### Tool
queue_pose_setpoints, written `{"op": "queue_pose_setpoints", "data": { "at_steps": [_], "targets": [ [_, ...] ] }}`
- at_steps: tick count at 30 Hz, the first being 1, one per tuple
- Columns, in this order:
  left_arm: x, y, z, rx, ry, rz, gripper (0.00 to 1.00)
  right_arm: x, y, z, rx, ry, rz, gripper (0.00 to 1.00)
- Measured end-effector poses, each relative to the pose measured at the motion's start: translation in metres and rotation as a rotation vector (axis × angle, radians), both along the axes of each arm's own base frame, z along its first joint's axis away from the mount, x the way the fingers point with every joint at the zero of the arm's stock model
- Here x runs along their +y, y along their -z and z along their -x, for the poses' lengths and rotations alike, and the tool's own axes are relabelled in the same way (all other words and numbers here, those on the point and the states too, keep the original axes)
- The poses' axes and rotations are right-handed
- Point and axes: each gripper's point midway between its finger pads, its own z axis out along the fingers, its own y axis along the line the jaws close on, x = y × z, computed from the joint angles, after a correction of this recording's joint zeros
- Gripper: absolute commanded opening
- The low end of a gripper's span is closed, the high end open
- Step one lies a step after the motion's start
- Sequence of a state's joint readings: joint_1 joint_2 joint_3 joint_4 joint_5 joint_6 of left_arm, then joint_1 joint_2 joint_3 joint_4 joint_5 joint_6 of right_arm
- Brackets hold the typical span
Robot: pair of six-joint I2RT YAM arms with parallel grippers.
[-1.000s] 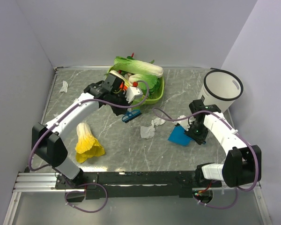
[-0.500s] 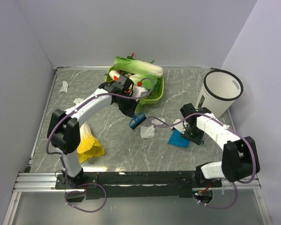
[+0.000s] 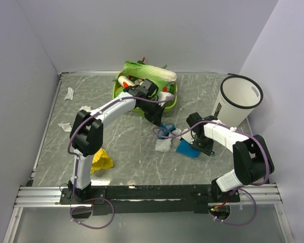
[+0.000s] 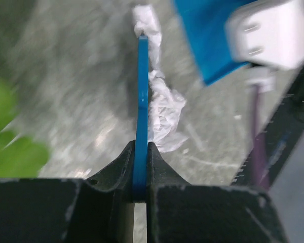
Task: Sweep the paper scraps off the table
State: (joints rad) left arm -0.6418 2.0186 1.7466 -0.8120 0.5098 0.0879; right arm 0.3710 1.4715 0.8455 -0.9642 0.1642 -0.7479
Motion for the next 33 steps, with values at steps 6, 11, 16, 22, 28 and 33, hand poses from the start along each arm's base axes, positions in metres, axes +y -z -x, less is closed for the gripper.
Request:
{"op": "queue_pose_setpoints", "data": {
  "at_steps": [6,11,16,22,28,33],
  "targets": [
    [-0.038,-0.015,0.027,0.056,0.127,0.109,0.01,0.009,0.002,-0.002,-0.010,-0.010,-0.021,0.00],
    [-0.037,-0.024,0.027,0.076,0.141,0.148,0.01,0.016,0.003,-0.002,-0.014,-0.007,-0.051,0.00],
    [-0.011,-0.033,0.003,0.056,0.068,0.149,0.02,0.019,0.006,-0.002,-0.022,-0.012,-0.065,0.00],
    [0.036,-0.059,0.004,-0.024,0.045,0.131,0.01,0.014,0.009,0.009,-0.021,-0.018,-0.064,0.00],
    [0.070,-0.057,0.048,-0.058,0.206,0.075,0.01,0.016,0.006,0.014,-0.033,-0.056,-0.062,0.00],
    [0.079,-0.019,0.070,0.030,0.265,0.027,0.01,0.019,0.008,0.020,-0.011,-0.115,-0.045,0.00]
  ]
}}
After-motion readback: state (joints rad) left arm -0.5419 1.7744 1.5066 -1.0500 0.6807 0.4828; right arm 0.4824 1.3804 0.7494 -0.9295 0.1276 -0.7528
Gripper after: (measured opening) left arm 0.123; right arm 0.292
